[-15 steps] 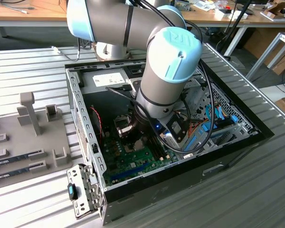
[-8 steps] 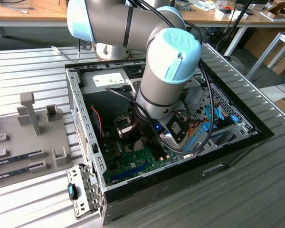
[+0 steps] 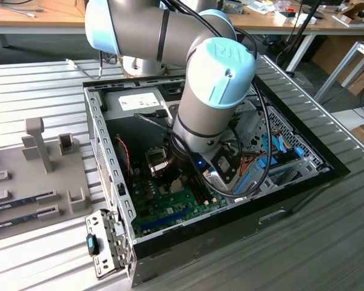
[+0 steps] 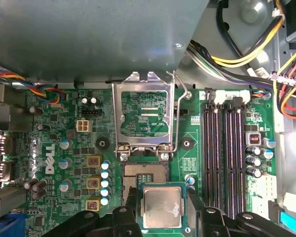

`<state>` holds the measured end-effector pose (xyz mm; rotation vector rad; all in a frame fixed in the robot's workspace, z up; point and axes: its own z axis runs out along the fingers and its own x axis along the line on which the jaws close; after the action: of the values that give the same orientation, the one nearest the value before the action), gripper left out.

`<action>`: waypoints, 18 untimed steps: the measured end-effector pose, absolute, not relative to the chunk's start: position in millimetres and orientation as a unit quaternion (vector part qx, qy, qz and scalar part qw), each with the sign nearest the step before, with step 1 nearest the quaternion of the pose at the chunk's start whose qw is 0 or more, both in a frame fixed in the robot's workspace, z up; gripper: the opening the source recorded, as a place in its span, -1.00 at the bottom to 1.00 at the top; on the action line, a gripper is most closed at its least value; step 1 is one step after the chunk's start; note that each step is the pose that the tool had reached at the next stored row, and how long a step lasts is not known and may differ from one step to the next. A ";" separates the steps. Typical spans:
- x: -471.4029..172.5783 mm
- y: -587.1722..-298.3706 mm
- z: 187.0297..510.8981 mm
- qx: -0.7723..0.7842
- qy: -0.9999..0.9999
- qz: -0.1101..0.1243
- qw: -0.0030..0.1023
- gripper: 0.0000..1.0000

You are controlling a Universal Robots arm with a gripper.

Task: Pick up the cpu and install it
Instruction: 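Place the cpu into insertion slot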

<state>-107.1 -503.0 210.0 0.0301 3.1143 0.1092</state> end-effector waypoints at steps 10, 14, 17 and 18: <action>-118.6 -494.8 208.9 0.006 0.999 0.035 0.013 -0.05; -120.0 -493.2 207.6 0.003 0.999 0.035 0.012 -0.05; -120.1 -492.1 206.8 0.003 0.999 0.034 0.012 -0.05; -120.1 -491.5 206.3 0.003 0.999 0.035 0.012 -0.05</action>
<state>-120.1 -491.5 206.3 0.0098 3.1149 0.1076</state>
